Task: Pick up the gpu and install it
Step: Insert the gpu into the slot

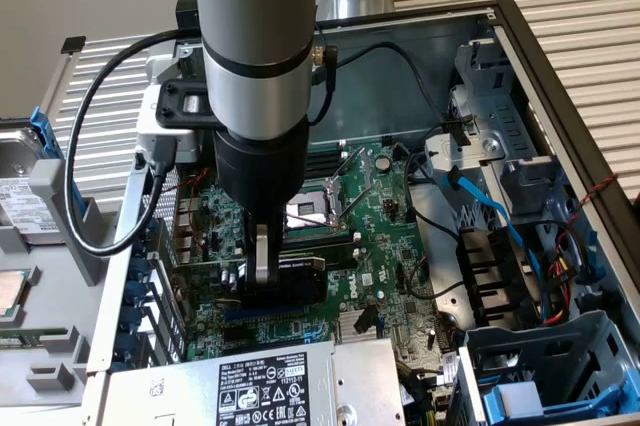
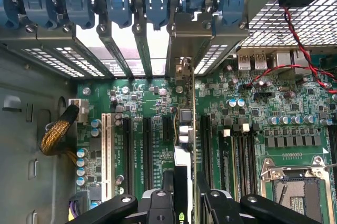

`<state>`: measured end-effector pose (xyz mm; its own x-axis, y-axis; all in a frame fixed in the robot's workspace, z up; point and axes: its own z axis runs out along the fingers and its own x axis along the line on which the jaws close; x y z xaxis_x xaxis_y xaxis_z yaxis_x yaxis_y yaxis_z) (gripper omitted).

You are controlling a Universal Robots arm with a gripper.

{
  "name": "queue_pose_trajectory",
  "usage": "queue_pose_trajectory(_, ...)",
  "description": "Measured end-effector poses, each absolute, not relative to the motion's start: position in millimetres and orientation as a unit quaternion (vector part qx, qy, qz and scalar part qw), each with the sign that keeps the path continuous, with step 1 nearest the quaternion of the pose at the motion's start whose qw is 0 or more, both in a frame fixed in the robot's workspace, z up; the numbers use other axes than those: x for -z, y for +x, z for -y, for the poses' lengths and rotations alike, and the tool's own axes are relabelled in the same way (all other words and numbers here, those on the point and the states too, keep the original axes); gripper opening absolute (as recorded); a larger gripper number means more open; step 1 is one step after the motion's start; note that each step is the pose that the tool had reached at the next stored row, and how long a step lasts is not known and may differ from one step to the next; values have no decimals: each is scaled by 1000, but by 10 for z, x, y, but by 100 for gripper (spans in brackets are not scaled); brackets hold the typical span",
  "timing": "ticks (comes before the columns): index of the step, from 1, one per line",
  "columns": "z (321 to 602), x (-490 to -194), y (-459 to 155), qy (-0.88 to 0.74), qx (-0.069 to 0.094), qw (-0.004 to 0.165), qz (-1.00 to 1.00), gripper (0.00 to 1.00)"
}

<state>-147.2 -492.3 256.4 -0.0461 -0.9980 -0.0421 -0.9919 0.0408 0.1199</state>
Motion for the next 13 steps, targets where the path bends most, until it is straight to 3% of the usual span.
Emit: queue_pose_trajectory(13, 4911, -2564, -1466, 690, 58, 26, 721, 27)
